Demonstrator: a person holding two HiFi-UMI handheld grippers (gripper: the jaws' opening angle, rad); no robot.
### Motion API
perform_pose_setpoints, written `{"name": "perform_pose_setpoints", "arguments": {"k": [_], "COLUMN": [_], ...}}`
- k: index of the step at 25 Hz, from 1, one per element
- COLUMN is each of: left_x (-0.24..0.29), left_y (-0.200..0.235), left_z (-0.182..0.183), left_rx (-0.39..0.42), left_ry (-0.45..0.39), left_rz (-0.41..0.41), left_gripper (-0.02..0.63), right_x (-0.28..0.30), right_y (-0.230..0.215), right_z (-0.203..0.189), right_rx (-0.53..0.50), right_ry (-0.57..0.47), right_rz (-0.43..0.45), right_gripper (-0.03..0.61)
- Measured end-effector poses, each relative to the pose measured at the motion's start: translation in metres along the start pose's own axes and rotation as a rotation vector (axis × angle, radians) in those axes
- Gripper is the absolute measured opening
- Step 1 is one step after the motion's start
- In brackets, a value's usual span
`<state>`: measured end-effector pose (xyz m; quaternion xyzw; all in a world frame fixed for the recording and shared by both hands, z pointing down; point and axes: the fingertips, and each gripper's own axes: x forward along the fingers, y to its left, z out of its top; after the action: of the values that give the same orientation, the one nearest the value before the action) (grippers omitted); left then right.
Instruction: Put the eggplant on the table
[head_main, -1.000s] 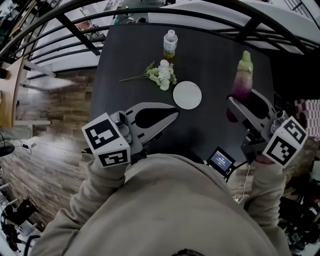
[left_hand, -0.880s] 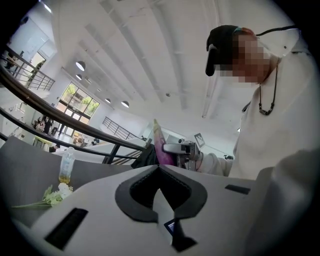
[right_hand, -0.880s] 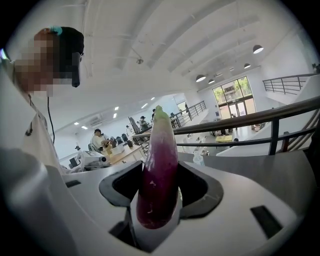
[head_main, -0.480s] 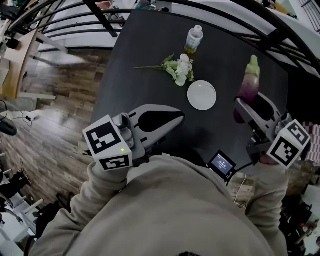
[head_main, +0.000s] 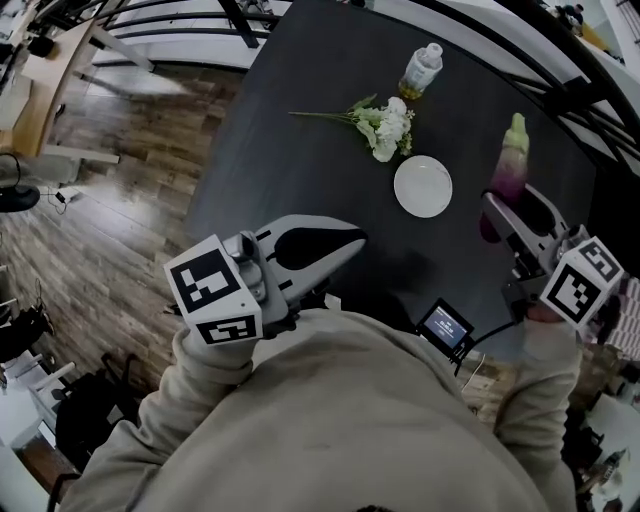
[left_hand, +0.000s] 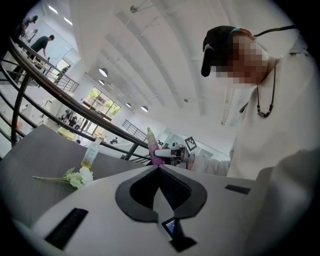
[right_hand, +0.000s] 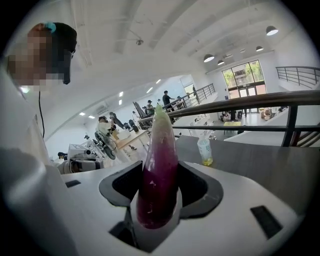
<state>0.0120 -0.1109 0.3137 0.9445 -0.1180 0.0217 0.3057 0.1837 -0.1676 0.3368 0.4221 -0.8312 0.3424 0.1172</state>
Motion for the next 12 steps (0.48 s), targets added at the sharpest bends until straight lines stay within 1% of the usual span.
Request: {"name": "perform_pose_setpoints", "arguments": {"k": [8,12], "left_x": [-0.010,-0.021], "left_y": [0.013,0.015], "left_z": [-0.017,-0.019], "left_rx": [-0.033,-0.047], "left_ry": [0.015,0.013], "left_rz": [0.054,0.075], "left_gripper": [0.006,0.006], "right_x": [0.029,0.040], "right_y": [-0.021,-0.024], "right_z": [-0.014,-0.022], "right_rx": [0.003,0.000], "right_ry": [0.058,0.086], "right_rz": [0.015,0.013], "right_gripper": [0.230,0.230]}}
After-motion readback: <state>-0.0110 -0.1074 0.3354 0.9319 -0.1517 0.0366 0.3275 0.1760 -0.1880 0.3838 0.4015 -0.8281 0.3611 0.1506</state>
